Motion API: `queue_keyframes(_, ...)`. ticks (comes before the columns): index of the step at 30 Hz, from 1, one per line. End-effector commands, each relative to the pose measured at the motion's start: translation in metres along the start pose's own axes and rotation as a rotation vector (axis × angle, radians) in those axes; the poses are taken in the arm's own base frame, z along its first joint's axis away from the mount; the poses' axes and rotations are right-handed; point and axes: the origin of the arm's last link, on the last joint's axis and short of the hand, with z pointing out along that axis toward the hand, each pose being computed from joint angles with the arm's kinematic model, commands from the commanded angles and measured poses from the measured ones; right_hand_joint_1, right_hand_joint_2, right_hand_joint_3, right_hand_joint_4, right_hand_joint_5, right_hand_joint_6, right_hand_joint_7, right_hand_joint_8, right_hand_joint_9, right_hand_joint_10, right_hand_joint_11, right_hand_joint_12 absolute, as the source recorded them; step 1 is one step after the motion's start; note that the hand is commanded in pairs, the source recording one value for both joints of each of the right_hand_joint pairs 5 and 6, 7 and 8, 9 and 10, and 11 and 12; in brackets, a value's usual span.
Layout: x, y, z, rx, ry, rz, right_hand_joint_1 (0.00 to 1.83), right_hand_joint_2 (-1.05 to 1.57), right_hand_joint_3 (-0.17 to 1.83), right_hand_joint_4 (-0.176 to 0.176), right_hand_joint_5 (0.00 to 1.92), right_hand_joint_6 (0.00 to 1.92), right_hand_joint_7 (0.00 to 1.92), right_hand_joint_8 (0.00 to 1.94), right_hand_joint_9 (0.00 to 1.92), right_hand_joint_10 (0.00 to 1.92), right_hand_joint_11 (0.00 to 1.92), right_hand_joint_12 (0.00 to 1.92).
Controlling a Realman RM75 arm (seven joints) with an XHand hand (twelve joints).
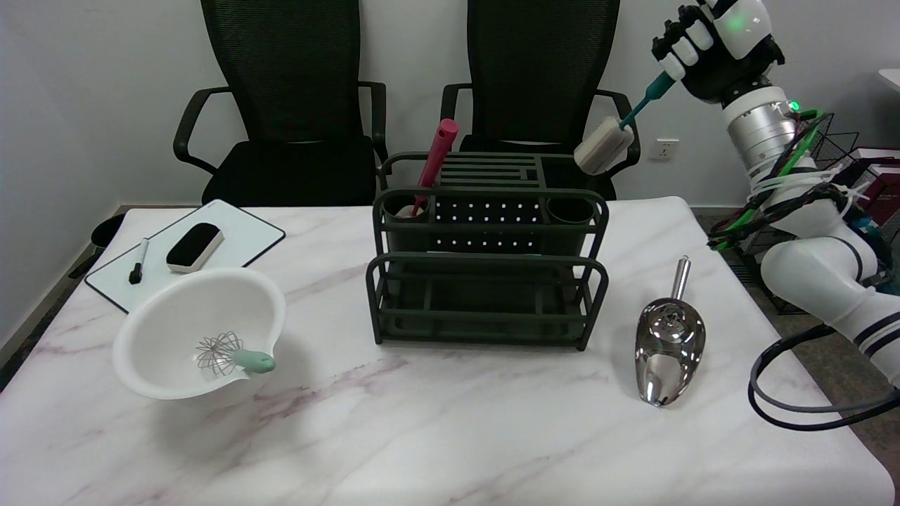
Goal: Place the blue sponge bottle brush into the kitchen storage rack.
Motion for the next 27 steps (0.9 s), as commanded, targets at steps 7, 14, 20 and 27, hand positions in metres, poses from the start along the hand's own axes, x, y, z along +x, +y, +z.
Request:
queue_keyframes(7, 0.007, 0.023, -0.007, -0.04, -0.01, -0.036, 0.98, 1.57, 0.61, 0.0, 1.92, 1.92, 1.92, 1.92, 1.92, 1.92, 1.92, 1.92)
queue_keyframes(14, -0.012, 0.029, -0.012, -0.066, -0.09, -0.104, 0.98, 1.57, 0.65, 0.0, 1.92, 1.92, 1.92, 1.92, 1.92, 1.92, 1.92, 1.92)
queue_keyframes(20, -0.025, 0.035, -0.019, -0.075, -0.128, -0.085, 0.98, 1.57, 0.68, 0.0, 1.92, 1.92, 1.92, 1.92, 1.92, 1.92, 1.92, 1.92)
queue_keyframes(27, -0.023, 0.039, -0.026, -0.09, -0.124, -0.084, 0.98, 1.57, 0.68, 0.0, 1.92, 1.92, 1.92, 1.92, 1.92, 1.92, 1.92, 1.92)
